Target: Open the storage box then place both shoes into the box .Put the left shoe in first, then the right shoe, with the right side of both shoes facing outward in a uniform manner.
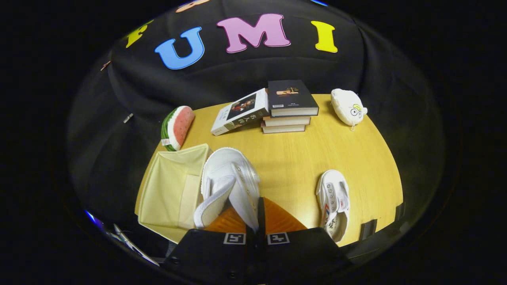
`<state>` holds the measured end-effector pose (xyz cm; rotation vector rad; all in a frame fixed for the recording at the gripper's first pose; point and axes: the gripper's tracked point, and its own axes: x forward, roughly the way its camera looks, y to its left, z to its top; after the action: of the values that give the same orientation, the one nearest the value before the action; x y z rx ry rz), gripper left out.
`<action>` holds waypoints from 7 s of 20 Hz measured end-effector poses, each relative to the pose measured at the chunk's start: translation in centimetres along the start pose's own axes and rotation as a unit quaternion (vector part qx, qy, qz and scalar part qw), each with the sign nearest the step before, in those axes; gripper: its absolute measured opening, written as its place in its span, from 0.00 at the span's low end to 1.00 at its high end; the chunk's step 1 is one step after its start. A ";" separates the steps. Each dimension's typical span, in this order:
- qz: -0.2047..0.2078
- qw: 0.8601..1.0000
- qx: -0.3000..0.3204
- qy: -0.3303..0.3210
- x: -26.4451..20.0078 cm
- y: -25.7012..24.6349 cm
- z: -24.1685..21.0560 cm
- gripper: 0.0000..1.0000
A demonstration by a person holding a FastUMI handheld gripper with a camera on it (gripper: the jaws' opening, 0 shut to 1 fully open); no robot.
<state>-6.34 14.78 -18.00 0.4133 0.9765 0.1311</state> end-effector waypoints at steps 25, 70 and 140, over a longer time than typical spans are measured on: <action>0.099 0.972 0.130 0.167 11.4 21.3 -7.8 0.32; -0.116 0.987 -0.102 0.037 8.0 -27.4 -8.3 0.64; 0.026 1.000 -0.001 -0.007 3.8 8.3 3.8 0.05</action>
<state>-0.40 22.45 -15.80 0.4364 0.9519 0.1754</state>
